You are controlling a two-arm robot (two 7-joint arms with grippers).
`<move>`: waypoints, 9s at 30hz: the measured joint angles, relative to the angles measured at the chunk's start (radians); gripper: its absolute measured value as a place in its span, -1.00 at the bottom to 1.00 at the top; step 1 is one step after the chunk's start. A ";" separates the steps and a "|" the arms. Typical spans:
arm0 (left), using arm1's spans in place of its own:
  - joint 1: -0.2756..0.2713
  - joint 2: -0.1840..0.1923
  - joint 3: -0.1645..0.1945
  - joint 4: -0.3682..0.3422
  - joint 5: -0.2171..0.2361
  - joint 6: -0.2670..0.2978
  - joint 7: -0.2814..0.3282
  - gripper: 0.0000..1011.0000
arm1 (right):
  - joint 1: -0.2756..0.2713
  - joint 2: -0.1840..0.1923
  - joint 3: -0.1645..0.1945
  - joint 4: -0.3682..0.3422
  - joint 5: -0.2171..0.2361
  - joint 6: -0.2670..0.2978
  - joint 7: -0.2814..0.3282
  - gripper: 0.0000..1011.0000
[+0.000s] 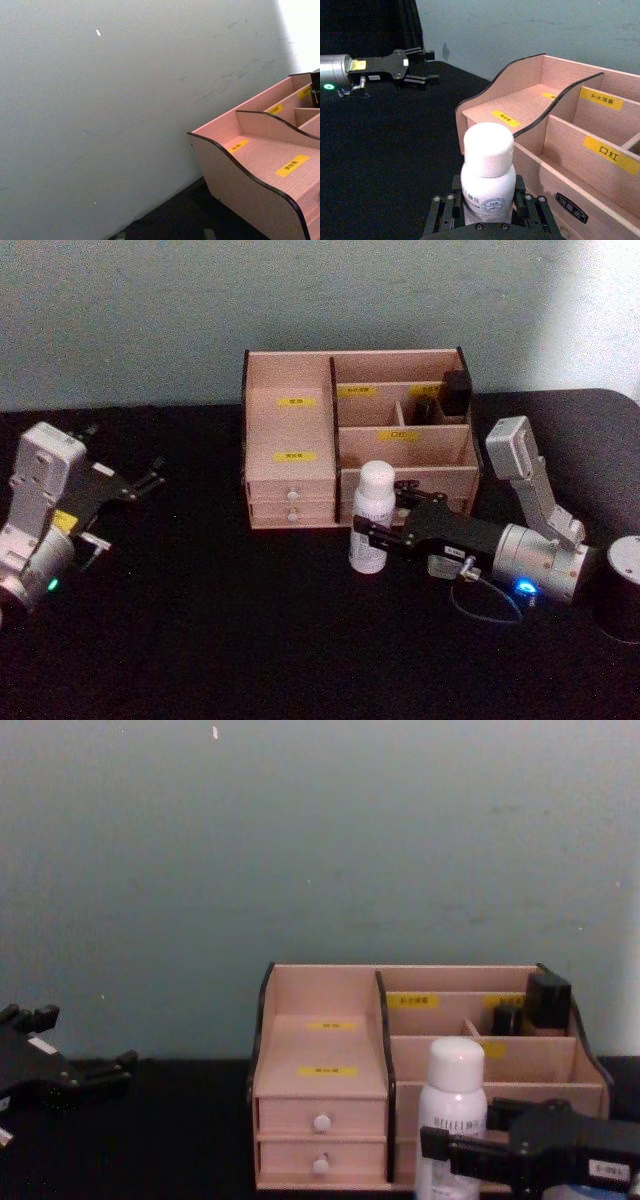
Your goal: Pick up the facial cleanser and watermelon frost from the table and place them into the tiered storage box.
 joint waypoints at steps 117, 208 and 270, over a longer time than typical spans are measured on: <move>0.000 0.000 0.000 0.000 0.000 0.000 0.000 0.98 | 0.324 -0.173 0.085 0.316 -0.058 -0.043 -0.055 0.17; 0.000 0.000 0.000 0.000 0.000 0.000 0.000 0.98 | 0.349 -0.212 0.076 0.426 -0.112 -0.015 -0.043 0.76; 0.000 0.000 0.000 0.000 0.000 0.000 0.000 0.98 | -0.189 0.206 0.216 -0.361 0.044 0.171 -0.141 0.98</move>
